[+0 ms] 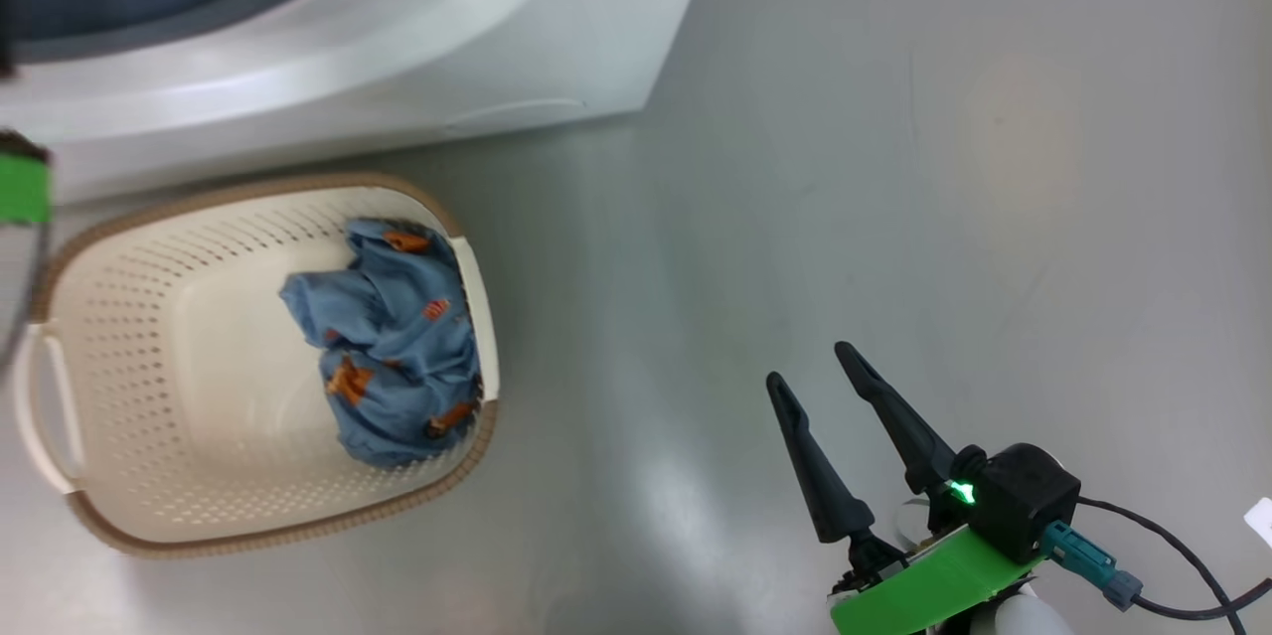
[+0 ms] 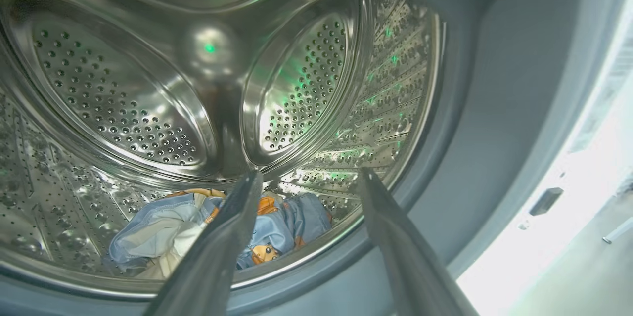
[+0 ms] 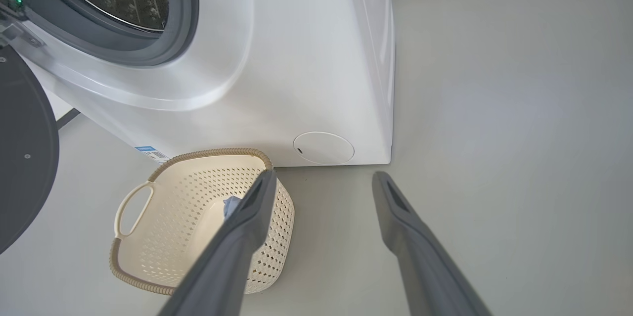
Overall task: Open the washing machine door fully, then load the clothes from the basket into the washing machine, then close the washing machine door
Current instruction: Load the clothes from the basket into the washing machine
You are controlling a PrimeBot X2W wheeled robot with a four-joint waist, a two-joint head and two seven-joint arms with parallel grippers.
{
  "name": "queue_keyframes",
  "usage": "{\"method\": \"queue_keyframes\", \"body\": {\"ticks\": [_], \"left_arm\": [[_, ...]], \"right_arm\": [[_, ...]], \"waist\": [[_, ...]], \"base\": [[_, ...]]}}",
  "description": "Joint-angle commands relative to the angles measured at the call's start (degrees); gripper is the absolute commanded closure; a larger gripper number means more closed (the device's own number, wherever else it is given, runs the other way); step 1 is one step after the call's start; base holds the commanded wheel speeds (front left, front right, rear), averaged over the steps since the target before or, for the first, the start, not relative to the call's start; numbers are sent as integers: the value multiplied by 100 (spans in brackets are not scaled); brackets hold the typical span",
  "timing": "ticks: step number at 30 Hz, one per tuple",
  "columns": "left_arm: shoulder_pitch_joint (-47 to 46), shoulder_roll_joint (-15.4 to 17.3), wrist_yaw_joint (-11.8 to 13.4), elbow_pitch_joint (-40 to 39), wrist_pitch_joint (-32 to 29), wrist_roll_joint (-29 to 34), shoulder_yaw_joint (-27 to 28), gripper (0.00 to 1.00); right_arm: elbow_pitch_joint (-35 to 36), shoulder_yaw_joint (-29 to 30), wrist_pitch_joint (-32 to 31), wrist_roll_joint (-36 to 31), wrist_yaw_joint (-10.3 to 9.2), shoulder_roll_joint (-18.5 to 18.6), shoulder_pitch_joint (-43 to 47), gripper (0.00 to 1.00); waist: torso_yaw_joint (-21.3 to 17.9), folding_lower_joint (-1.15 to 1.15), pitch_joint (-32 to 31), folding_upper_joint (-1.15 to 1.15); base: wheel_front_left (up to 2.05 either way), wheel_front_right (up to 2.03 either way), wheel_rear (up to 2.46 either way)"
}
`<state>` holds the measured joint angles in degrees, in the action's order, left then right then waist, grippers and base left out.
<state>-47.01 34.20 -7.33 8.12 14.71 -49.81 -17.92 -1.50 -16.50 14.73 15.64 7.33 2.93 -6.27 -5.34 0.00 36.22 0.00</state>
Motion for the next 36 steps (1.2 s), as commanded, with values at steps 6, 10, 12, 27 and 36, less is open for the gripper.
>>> {"method": "queue_keyframes", "body": {"ticks": [6,10,12,27,36], "left_arm": [[725,-202,-14,-420,28,495,393,0],[1121,-499,-15,-494,29,664,559,0],[1312,-634,-15,-516,29,733,637,0],[2867,-1443,-15,-820,29,1621,1427,0],[3809,-1655,-15,-1052,29,2205,1941,0]], "right_arm": [[-146,-11,27,-54,16,-5,91,0],[-276,60,27,-53,16,-5,144,0],[-341,103,27,-65,16,-5,187,0],[-590,328,27,-88,16,-5,507,0],[-606,369,27,-80,16,-5,611,0]], "waist": [[363,0,-872,0],[453,0,-1230,0],[488,0,-1409,0],[653,0,-2469,0],[655,0,-2847,0]], "base": [[0,0,0],[0,0,0],[0,0,0],[0,0,0],[0,0,0]]}}
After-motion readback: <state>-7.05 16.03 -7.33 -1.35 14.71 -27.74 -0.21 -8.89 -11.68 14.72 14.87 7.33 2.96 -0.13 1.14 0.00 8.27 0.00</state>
